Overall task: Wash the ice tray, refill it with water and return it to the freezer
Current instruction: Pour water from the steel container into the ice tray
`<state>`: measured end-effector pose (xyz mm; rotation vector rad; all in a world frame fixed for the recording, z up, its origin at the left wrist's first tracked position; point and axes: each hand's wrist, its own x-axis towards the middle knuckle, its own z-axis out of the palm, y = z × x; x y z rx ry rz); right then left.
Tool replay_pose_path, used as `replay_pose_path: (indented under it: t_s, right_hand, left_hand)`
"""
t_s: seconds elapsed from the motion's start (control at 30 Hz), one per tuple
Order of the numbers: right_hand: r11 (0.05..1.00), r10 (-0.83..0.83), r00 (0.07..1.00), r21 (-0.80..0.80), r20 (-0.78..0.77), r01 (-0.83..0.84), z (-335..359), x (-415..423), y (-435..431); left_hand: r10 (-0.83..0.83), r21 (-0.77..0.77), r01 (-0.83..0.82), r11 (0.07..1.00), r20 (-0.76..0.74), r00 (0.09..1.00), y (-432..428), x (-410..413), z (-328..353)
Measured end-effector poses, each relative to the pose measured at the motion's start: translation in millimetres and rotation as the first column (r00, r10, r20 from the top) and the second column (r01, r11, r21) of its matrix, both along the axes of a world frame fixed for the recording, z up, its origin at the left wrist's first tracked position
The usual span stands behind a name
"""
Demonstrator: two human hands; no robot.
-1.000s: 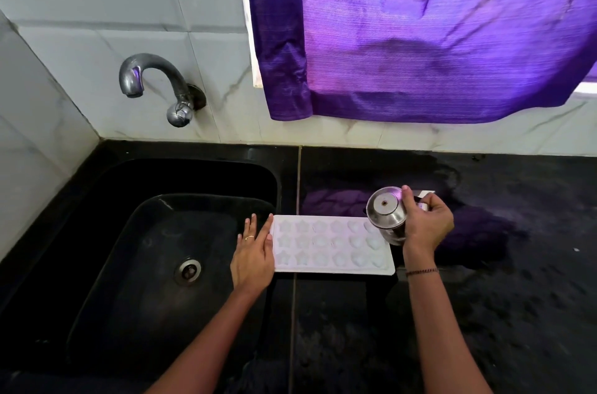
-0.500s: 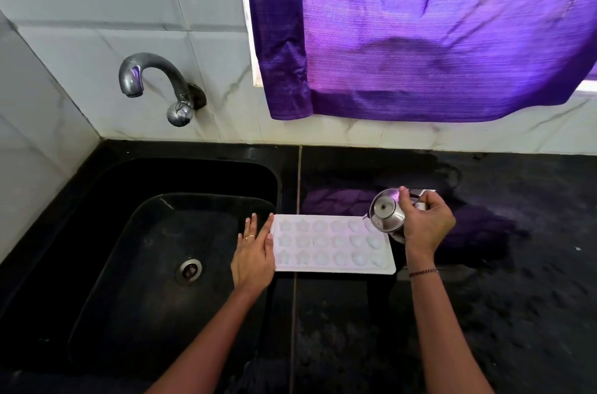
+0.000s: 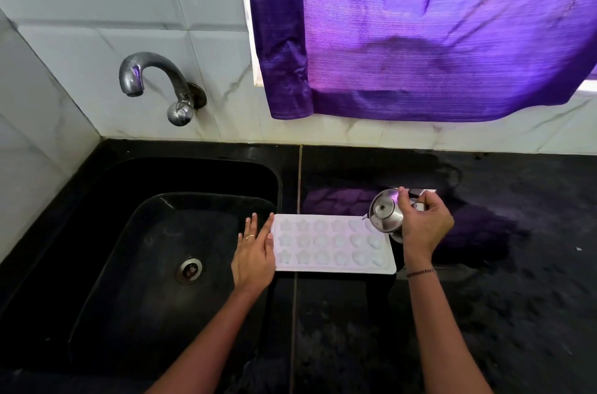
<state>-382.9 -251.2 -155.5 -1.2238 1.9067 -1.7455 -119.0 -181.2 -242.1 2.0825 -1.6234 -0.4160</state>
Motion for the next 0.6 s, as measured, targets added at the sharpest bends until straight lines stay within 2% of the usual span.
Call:
replay_pose_path:
  t_s: [0.23, 0.37, 0.6]
  right_hand:
    - [0.994, -0.069, 0.969, 0.097, 0.238, 0.047, 0, -8, 0]
    - [0.991, -0.117, 0.941, 0.099, 0.319, 0.09, 2, -13, 1]
    - [0.991, -0.113, 0.966, 0.102, 0.232, 0.091, -6, -23, -1]
  left_hand:
    - [0.0, -0.005, 0.0, 1.0, 0.006, 1.0, 1, -1, 2]
    - [0.0, 0.0, 0.0, 1.0, 0.006, 1.0, 1, 0, 1]
    - [-0.003, -0.007, 0.003, 1.0, -0.005, 1.0, 0, 0, -1]
